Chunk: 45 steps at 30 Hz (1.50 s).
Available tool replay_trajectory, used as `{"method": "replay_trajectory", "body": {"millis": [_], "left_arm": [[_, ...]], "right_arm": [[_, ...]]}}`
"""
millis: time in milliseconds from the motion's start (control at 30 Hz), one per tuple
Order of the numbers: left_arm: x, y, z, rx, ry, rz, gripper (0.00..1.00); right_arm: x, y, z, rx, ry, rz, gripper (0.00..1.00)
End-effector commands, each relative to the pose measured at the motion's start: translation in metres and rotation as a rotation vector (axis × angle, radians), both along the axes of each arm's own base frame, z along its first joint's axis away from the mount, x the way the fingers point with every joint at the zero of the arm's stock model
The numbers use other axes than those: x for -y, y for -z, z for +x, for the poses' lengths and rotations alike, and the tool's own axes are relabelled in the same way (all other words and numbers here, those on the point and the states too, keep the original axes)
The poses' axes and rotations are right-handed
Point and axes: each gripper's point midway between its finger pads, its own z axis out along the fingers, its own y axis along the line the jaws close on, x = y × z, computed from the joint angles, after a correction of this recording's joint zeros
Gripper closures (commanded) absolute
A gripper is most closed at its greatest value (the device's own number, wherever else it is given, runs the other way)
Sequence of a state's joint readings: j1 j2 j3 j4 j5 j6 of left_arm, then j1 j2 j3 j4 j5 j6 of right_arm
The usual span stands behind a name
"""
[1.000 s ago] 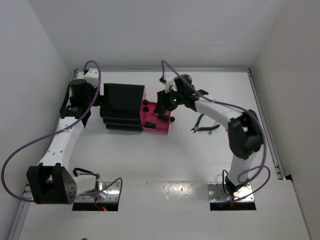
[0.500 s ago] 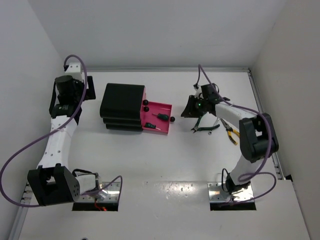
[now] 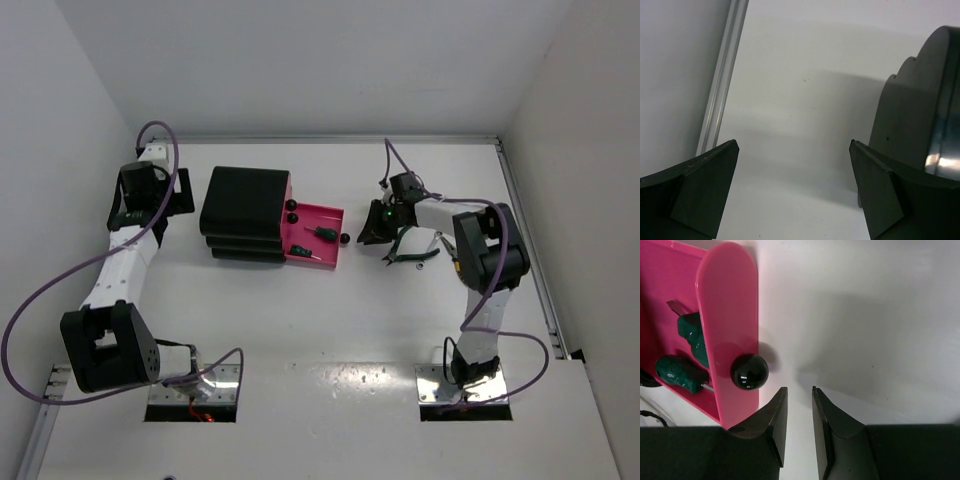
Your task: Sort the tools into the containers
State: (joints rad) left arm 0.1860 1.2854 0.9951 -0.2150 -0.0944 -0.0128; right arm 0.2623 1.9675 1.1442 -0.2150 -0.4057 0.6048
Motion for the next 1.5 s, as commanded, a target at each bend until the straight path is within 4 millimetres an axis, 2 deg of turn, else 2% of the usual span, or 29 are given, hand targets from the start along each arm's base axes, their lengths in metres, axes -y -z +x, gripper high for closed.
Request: {"method": "replay_trajectory", "body": {"millis": [0, 133, 167, 367, 433, 467, 600, 700, 733, 767, 867, 1000, 1033, 1133, 1200, 1367, 1433, 1467], "left_arm": [[-0.009, -0.001, 0.009, 0.035, -0.025, -0.009, 0.00], [-0.007, 0.005, 0.010, 0.027, -0.013, -0.018, 0.00], [-0.004, 0.014, 0.010, 0.007, 0.001, -0.030, 0.00], [0.007, 0.030, 0.014, -0.025, 0.071, -0.053, 0.00], [0.007, 0.038, 0.011, -0.039, 0.076, -0.048, 0.00], [0.011, 0.038, 0.012, -0.039, 0.085, -0.048, 0.00], [0.016, 0.050, 0.007, -0.066, 0.119, -0.054, 0.00], [0.018, 0.050, 0.007, -0.065, 0.127, -0.059, 0.00], [0.017, 0.050, 0.007, -0.067, 0.131, -0.051, 0.00], [0.020, 0.050, 0.007, -0.065, 0.142, -0.057, 0.00], [0.022, 0.054, 0.006, -0.074, 0.159, -0.058, 0.00], [0.026, 0.057, 0.006, -0.081, 0.177, -0.071, 0.00], [0.026, 0.059, 0.008, -0.081, 0.190, -0.068, 0.00], [0.031, 0.062, 0.007, -0.086, 0.210, -0.083, 0.00], [0.031, 0.064, 0.007, -0.084, 0.211, -0.082, 0.00], [0.029, 0.070, 0.006, -0.094, 0.201, -0.080, 0.00], [0.029, 0.070, 0.006, -0.094, 0.201, -0.080, 0.00], [0.029, 0.070, 0.006, -0.094, 0.201, -0.080, 0.00]], "right_arm": [[-0.016, -0.010, 0.014, 0.030, -0.011, 0.042, 0.73], [-0.025, -0.005, 0.013, 0.005, -0.030, 0.068, 0.71], [-0.030, -0.002, 0.012, 0.000, -0.040, 0.067, 0.71], [-0.047, 0.001, 0.013, -0.015, -0.071, 0.118, 0.70], [-0.056, -0.006, 0.015, 0.001, -0.095, 0.144, 0.70], [-0.056, -0.002, 0.014, -0.008, -0.094, 0.142, 0.70], [-0.075, -0.016, 0.021, 0.044, -0.128, 0.171, 0.70], [-0.088, -0.024, 0.024, 0.065, -0.156, 0.188, 0.70], [-0.092, -0.018, 0.020, 0.050, -0.166, 0.184, 0.70], [-0.094, -0.022, 0.024, 0.056, -0.159, 0.192, 0.70], [-0.105, -0.018, 0.020, 0.043, -0.178, 0.204, 0.70], [-0.125, -0.026, 0.022, 0.068, -0.194, 0.241, 0.68], [-0.124, -0.019, 0.021, 0.054, -0.192, 0.236, 0.68], [-0.139, -0.020, 0.023, 0.046, -0.205, 0.266, 0.68], [-0.142, -0.016, 0.024, 0.038, -0.207, 0.280, 0.68], [-0.163, -0.030, 0.024, 0.058, -0.224, 0.363, 0.66], [-0.172, -0.026, 0.016, 0.024, -0.232, 0.412, 0.66], [-0.176, -0.032, 0.017, 0.023, -0.236, 0.442, 0.65]]}}
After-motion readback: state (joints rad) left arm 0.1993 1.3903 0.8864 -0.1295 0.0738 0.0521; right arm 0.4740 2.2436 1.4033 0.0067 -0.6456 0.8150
